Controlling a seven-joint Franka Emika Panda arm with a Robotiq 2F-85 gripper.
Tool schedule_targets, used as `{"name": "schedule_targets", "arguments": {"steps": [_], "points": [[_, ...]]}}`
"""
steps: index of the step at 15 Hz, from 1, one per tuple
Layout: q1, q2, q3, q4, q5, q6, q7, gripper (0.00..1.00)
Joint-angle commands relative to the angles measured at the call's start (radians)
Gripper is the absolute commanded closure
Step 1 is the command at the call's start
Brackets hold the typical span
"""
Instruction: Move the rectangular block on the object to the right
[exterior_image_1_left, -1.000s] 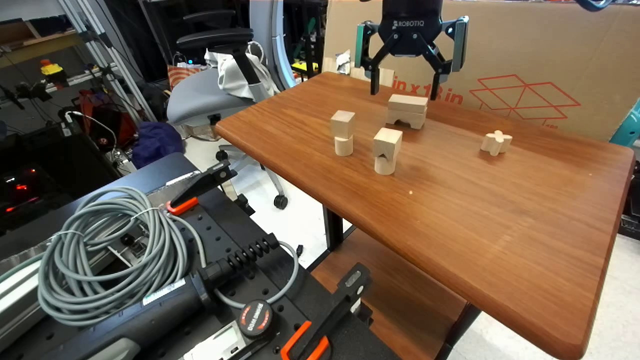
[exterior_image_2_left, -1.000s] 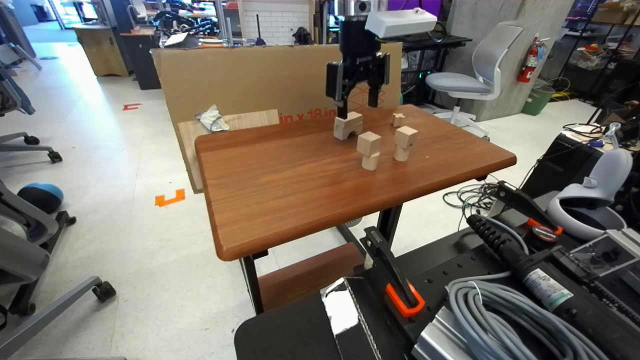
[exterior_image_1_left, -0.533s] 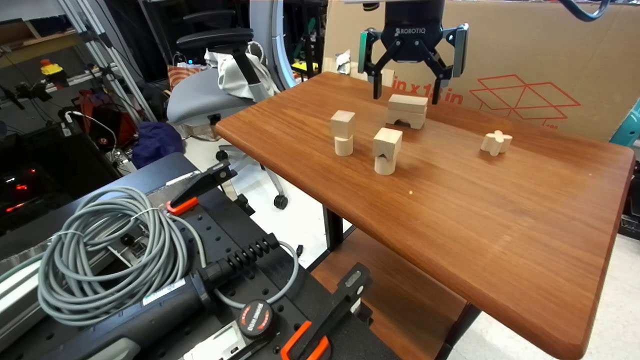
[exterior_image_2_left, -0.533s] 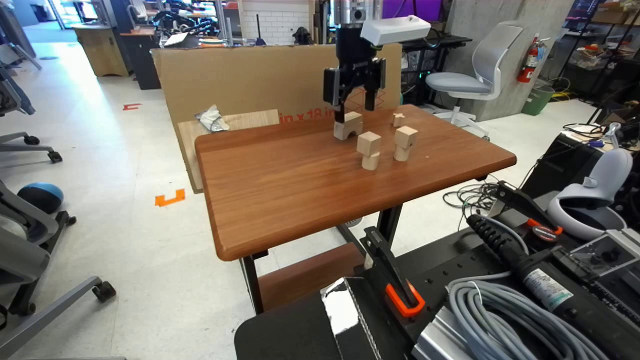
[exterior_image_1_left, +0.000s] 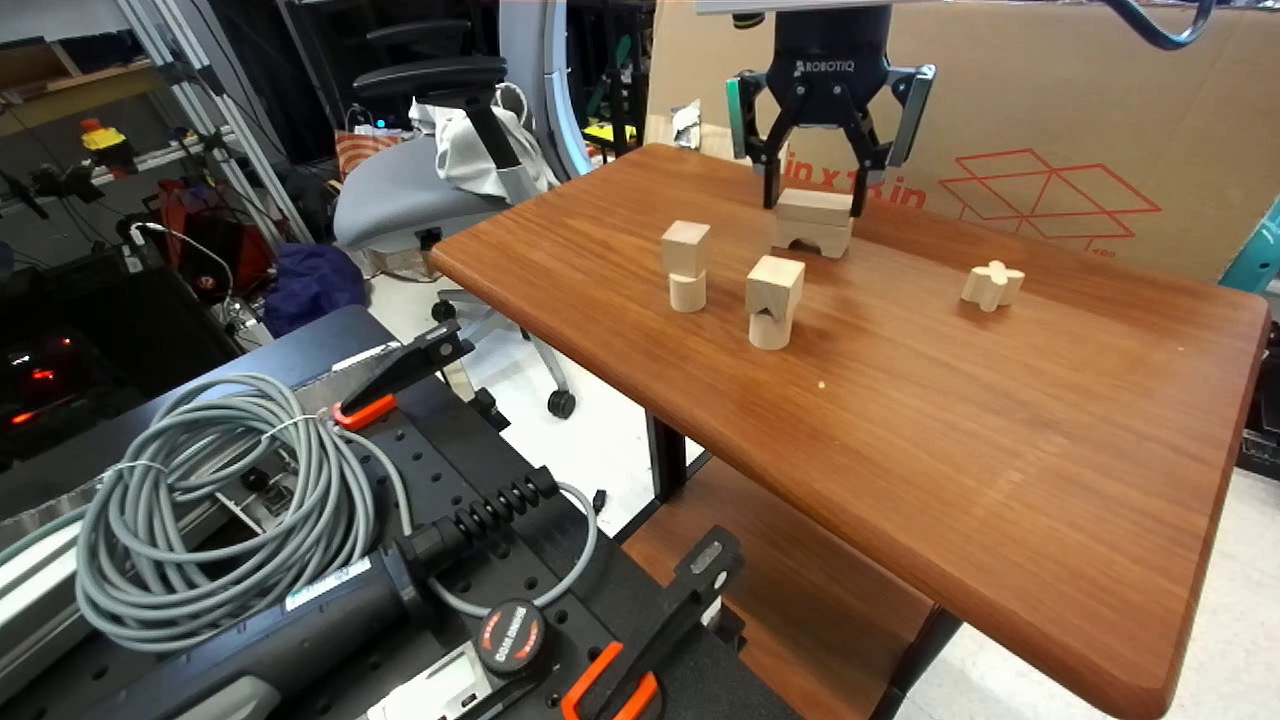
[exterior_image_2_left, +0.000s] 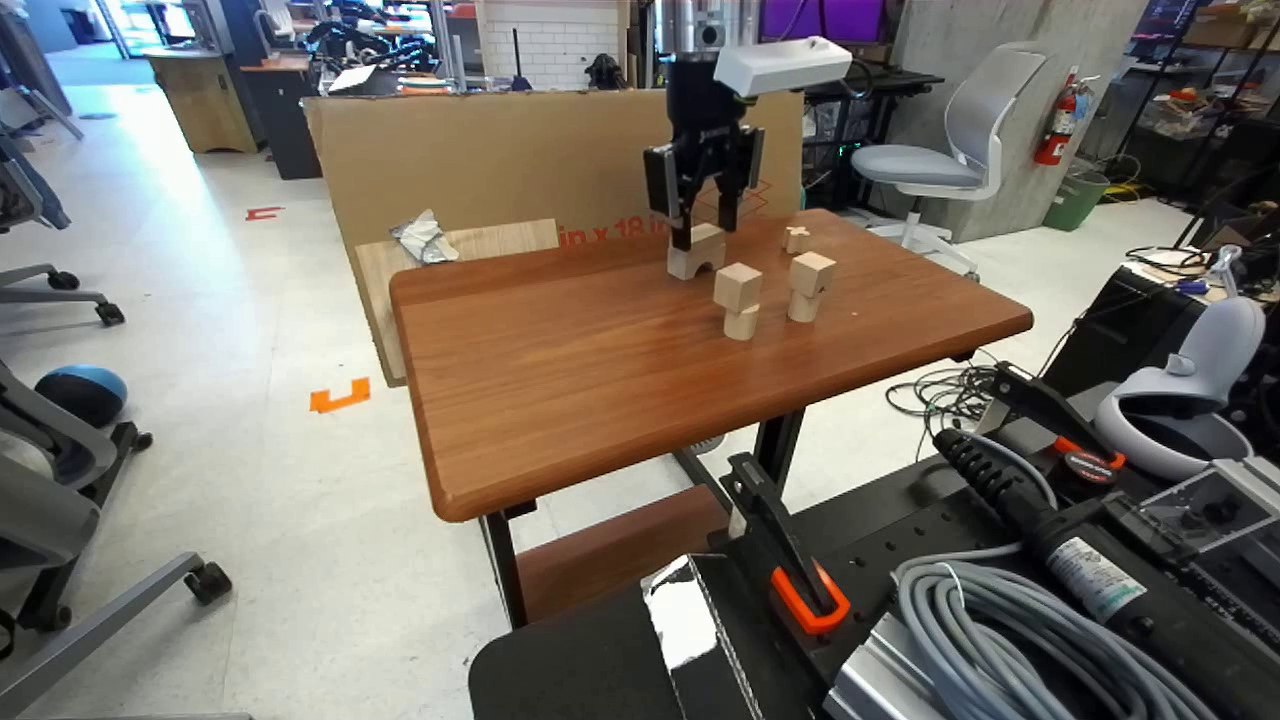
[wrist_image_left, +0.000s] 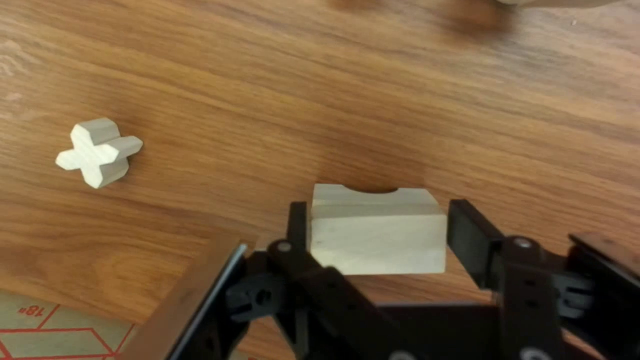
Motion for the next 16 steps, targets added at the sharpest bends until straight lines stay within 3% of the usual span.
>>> {"name": "schedule_targets", "arguments": {"steps": [1,8,16], "points": [[-0.004,0.010,0.007,0.030,-0.016,-0.034,-0.002,0.58],[-0.041,-0.071,0.010,-0.044,0.007,-0.010,-0.021,0.58],[-0.173,-0.128,0.014,-0.017,0.140,-0.013,-0.045,0.58]]}}
